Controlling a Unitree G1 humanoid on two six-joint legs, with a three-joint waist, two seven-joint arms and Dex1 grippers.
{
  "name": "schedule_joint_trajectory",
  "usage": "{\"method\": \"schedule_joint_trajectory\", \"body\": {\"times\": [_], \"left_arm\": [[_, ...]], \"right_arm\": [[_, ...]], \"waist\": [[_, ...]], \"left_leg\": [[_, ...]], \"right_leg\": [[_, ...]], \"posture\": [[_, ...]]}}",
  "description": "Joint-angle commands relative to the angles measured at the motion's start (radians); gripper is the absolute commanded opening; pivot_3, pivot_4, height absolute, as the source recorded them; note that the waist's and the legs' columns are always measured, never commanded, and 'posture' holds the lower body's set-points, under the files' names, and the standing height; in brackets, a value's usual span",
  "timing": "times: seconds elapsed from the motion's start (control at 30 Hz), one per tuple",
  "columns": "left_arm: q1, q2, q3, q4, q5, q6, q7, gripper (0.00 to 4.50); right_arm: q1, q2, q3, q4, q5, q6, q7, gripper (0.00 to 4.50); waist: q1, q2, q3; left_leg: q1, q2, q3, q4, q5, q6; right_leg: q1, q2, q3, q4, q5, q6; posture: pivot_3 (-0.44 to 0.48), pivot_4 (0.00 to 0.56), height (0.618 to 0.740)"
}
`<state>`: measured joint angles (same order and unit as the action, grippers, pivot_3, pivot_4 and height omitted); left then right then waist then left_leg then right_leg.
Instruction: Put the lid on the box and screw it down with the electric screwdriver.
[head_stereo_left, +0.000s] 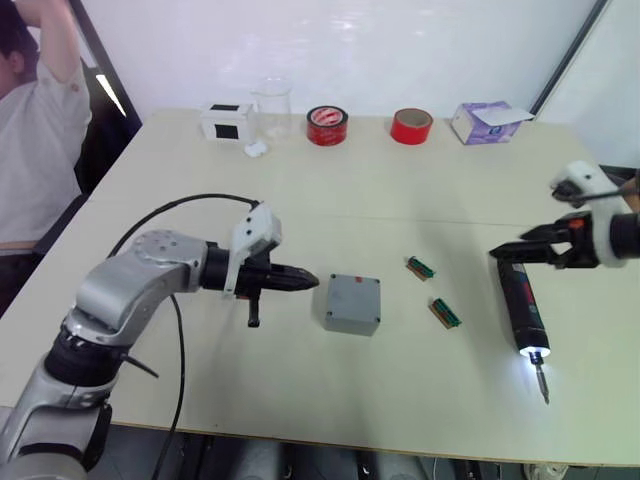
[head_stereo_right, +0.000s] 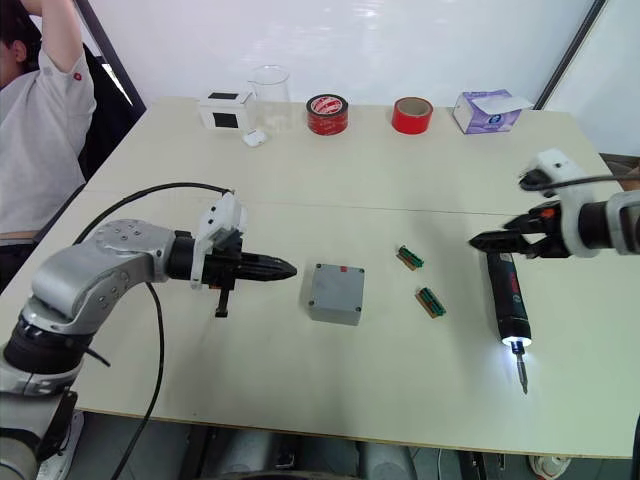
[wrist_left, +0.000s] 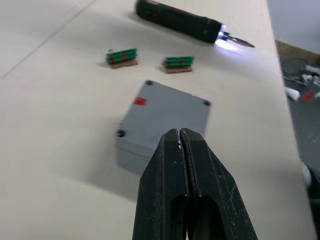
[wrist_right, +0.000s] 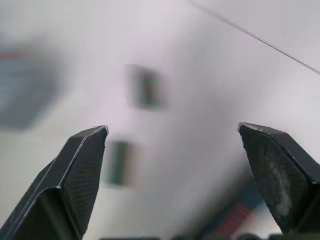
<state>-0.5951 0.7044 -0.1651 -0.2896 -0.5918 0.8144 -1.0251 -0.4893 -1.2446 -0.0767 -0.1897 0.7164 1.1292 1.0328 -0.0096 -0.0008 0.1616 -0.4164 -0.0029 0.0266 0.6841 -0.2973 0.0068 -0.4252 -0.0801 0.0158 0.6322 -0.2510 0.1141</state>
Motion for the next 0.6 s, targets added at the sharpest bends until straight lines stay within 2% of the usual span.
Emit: {"method": "schedule_joint_trajectory", "body": {"times": [0.03, 0.1, 0.17, 0.33, 0.6], "left_arm": [[-0.021, -0.019, -0.040, 0.035, 0.109, -0.080, 0.049, 0.00], [-0.021, -0.023, -0.098, 0.020, 0.171, -0.117, 0.056, 0.00], [-0.017, -0.025, -0.115, 0.003, 0.180, -0.120, 0.041, 0.00], [-0.015, -0.004, -0.174, 0.023, 0.238, -0.159, -0.008, 0.00], [-0.005, -0.026, -0.214, 0.136, 0.323, -0.239, -0.037, 0.00]], "right_arm": [[0.128, 0.038, -0.057, -0.240, 0.051, -0.090, 0.046, 4.38], [0.178, 0.066, -0.009, -0.320, 0.020, -0.127, 0.019, 4.38], [0.201, 0.091, 0.042, -0.360, -0.024, -0.167, -0.005, 4.38], [0.225, 0.139, 0.177, -0.369, -0.148, -0.255, -0.048, 4.38], [0.223, 0.242, 0.258, -0.404, -0.166, -0.224, -0.102, 4.38]], "waist": [[0.002, 0.000, 0.000], [0.002, 0.000, 0.000], [0.000, -0.001, 0.000], [-0.002, -0.001, 0.000], [-0.002, -0.002, 0.000]], "left_leg": [[0.000, 0.000, 0.000, 0.000, 0.000, 0.000], [0.000, 0.000, 0.000, 0.001, 0.000, 0.000], [0.000, -0.001, 0.001, 0.002, 0.000, 0.000], [0.002, -0.001, 0.001, 0.002, 0.000, 0.000], [0.003, -0.001, 0.001, 0.002, 0.000, -0.001]], "right_leg": [[0.000, 0.000, 0.000, 0.000, 0.000, 0.000], [0.000, -0.001, 0.000, 0.001, 0.000, 0.000], [0.001, -0.001, 0.001, 0.001, 0.000, 0.001], [0.002, -0.001, 0.001, 0.001, 0.001, 0.001], [0.003, 0.000, 0.001, 0.002, 0.001, 0.001]], "posture": [[0.000, 0.150, 0.740], [0.000, 0.150, 0.740], [0.000, 0.150, 0.740], [0.000, 0.150, 0.740], [0.000, 0.150, 0.740]]}}
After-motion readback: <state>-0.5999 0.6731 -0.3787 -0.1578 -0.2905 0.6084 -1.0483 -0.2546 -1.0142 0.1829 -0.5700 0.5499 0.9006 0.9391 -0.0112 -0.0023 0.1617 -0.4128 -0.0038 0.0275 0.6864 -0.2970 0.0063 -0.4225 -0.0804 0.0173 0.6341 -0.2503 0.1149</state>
